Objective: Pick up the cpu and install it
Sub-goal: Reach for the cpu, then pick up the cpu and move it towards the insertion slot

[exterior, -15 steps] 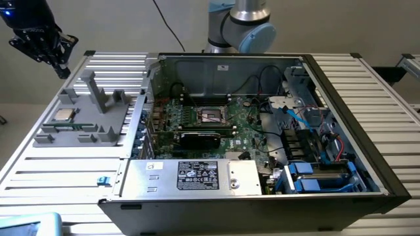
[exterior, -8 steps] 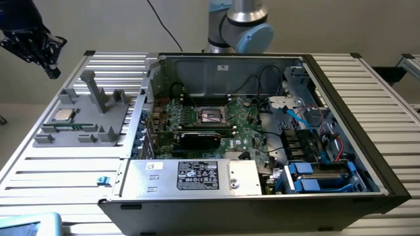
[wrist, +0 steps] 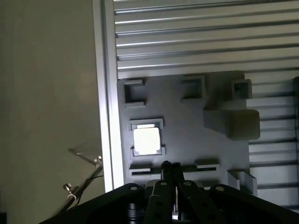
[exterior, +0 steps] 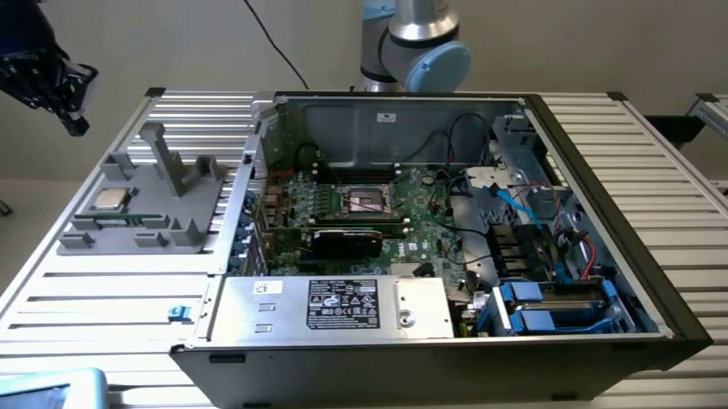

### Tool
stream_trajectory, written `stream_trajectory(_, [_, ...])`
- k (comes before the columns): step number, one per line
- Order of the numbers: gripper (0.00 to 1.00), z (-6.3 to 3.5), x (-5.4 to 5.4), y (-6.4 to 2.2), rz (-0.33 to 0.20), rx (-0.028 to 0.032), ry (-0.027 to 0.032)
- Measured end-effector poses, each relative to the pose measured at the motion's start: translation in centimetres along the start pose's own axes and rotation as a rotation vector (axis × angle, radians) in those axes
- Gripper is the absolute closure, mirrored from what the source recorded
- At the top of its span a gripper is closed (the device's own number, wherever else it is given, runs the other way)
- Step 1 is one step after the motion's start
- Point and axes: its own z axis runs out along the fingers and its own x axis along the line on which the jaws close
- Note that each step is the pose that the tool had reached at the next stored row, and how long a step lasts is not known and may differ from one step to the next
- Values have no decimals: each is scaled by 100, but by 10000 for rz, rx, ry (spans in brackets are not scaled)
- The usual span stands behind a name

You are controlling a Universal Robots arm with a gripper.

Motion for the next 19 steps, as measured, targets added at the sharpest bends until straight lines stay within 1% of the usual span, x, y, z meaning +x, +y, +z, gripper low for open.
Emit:
stream_trajectory(5, [88, 32, 75, 23, -232, 0, 10])
stream_trajectory(10, [88, 58, 105, 40, -596, 0, 27])
stream_trajectory(19, [88, 60, 106, 44, -603, 4, 25])
